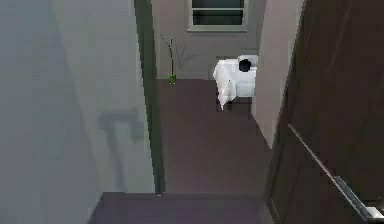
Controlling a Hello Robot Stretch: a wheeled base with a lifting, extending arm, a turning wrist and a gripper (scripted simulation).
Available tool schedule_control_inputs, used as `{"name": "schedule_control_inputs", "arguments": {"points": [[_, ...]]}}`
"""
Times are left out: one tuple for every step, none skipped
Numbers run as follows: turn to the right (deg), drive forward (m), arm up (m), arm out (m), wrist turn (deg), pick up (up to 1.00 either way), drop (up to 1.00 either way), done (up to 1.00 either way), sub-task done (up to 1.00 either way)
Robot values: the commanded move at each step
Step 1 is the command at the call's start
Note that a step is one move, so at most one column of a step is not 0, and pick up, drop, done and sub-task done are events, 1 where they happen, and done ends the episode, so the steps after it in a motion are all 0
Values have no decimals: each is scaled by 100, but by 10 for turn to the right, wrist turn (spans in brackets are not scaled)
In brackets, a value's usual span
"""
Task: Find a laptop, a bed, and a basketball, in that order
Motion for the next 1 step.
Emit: {"name": "schedule_control_inputs", "arguments": {"points": [[0, 100, 0, 0, 0, 0, 0, 0, 0]]}}
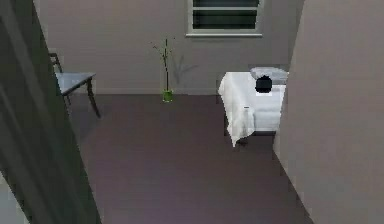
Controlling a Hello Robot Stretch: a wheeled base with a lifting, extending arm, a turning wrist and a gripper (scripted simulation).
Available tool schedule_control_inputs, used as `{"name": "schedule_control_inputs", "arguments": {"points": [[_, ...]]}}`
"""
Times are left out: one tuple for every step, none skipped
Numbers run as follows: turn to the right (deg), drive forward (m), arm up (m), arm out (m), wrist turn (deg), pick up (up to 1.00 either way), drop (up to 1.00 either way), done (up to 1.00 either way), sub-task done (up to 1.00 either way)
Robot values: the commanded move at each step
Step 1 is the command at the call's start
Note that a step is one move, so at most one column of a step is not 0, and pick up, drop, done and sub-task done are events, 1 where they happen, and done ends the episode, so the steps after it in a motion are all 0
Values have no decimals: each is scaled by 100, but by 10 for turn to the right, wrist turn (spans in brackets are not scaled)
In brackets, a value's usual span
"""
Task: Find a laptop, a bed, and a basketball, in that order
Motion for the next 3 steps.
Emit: {"name": "schedule_control_inputs", "arguments": {"points": [[150, 0, 0, 0, 0, 0, 0, 0, 0], [0, 5, 0, 0, 0, 0, 0, 0, 0], [-120, 0, 0, 0, 0, 0, 0, 0, 0]]}}
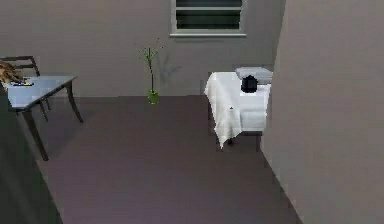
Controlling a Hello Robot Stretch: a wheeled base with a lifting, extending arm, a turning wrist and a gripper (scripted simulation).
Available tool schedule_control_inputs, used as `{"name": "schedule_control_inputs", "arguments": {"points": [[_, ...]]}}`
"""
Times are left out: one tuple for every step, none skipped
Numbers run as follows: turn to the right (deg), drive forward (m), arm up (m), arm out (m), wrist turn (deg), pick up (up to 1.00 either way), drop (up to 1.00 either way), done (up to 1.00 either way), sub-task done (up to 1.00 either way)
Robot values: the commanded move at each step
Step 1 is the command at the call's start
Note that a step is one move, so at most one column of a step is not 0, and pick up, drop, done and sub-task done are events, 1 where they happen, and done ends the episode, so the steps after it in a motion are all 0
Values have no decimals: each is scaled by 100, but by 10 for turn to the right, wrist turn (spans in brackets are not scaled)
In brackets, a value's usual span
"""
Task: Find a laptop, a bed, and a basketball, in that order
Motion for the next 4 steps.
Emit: {"name": "schedule_control_inputs", "arguments": {"points": [[0, 75, 0, 0, 0, 0, 0, 0, 0], [-330, 0, 0, 0, 0, 0, 0, 0, 0], [0, 100, 0, 0, 0, 0, 0, 0, 0], [0, 100, 0, 0, 0, 0, 0, 0, 0]]}}
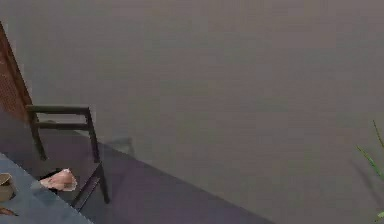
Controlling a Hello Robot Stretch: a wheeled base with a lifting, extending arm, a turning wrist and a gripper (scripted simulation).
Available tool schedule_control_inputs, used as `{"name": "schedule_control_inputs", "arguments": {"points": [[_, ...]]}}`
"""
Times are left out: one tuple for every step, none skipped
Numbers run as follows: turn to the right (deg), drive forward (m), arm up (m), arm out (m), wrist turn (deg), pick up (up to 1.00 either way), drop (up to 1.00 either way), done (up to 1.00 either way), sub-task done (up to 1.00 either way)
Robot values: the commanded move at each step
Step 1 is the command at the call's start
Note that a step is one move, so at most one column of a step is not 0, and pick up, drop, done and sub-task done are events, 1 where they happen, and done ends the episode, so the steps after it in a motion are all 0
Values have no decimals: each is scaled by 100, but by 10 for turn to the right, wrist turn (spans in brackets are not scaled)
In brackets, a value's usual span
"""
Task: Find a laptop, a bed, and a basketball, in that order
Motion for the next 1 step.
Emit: {"name": "schedule_control_inputs", "arguments": {"points": [[-210, 0, 0, 0, 0, 0, 0, 0, 0]]}}
